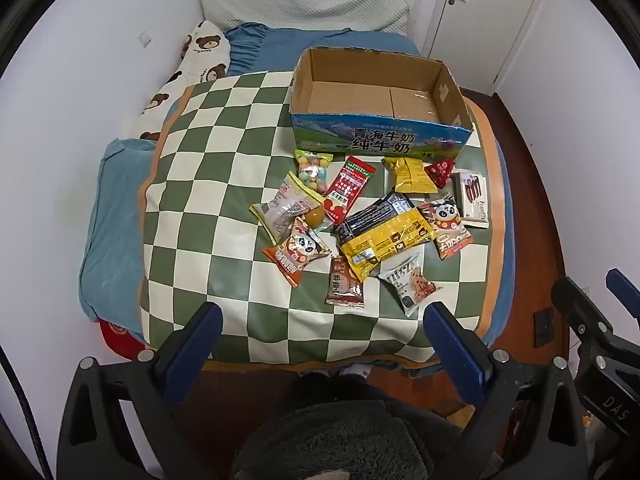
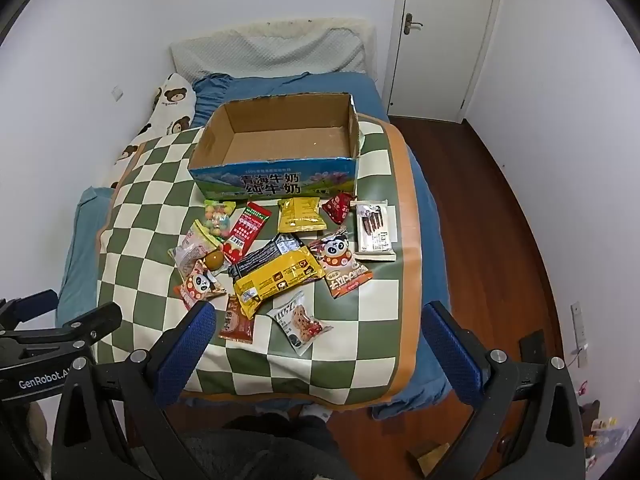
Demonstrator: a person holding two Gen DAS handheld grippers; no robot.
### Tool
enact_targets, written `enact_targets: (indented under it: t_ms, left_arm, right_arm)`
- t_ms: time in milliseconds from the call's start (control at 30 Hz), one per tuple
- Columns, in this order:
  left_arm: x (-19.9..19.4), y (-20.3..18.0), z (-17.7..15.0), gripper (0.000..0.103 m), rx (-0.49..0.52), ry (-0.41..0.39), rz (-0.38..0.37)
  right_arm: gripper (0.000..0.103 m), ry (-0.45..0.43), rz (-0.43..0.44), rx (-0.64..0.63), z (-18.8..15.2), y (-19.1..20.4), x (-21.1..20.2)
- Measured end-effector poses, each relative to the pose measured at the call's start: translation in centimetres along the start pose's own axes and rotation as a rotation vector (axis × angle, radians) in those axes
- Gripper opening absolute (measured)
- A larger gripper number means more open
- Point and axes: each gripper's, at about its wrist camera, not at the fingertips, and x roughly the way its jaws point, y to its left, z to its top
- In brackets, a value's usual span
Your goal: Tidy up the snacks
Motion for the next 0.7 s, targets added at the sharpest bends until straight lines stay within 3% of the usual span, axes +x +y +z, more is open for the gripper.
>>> enact_targets:
  t_ms: [700]
  left_arm:
    - [-1.1,0.4,0.6,0.103,0.006,-0.020,0.007]
  right_arm:
    - [0.103,0.000,-0.009,-0.011,-0.1,-0.3,-0.5]
